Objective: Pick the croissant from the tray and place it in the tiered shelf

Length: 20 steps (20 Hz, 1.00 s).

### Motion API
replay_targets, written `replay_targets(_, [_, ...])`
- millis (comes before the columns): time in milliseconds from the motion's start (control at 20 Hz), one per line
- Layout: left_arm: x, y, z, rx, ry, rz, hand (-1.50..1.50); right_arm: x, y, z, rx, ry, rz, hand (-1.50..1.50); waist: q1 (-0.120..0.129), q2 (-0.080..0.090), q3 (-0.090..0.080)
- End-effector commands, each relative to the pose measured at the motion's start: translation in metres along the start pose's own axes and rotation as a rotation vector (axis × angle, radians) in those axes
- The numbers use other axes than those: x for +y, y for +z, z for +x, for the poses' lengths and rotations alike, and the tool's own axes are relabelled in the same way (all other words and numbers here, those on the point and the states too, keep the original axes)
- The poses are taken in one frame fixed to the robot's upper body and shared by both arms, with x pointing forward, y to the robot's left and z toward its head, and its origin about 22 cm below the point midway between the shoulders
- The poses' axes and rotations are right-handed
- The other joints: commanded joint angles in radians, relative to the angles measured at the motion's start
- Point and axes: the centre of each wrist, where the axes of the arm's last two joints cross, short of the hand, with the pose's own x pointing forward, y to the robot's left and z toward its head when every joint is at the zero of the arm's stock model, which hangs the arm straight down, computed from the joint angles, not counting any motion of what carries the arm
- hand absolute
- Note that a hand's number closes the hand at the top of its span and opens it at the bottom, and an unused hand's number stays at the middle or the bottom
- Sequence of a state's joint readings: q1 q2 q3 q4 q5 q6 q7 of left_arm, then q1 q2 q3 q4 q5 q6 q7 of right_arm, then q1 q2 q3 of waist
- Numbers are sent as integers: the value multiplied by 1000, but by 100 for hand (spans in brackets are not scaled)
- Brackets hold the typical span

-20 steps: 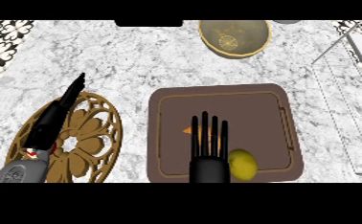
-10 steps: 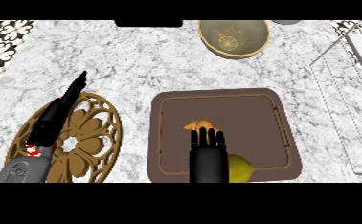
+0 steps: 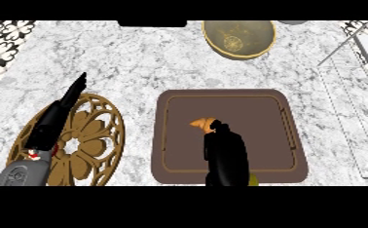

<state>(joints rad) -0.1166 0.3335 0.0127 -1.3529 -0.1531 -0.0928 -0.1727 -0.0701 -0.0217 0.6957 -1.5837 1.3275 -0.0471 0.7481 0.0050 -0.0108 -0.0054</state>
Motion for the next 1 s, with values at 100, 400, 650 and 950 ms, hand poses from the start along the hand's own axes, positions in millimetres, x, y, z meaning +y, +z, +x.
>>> replay_targets(100, [-3, -3, 2, 5, 13, 2, 0, -42, -42, -78, 76, -41, 194, 150, -8, 14, 6])
replay_targets(400, [13, 13, -2, 24, 5, -6, 0, -94, -39, -99, 53, -47, -108, 150, -6, 9, 6])
replay_targets(650, [-9, 1, 5, 25, 16, -8, 0, -166, -20, -74, -23, -209, -379, 150, -13, 5, 5])
replay_targets(950, [13, 5, 2, 9, -2, 8, 0, -239, 19, -77, 9, -174, -594, 150, -10, 6, 4])
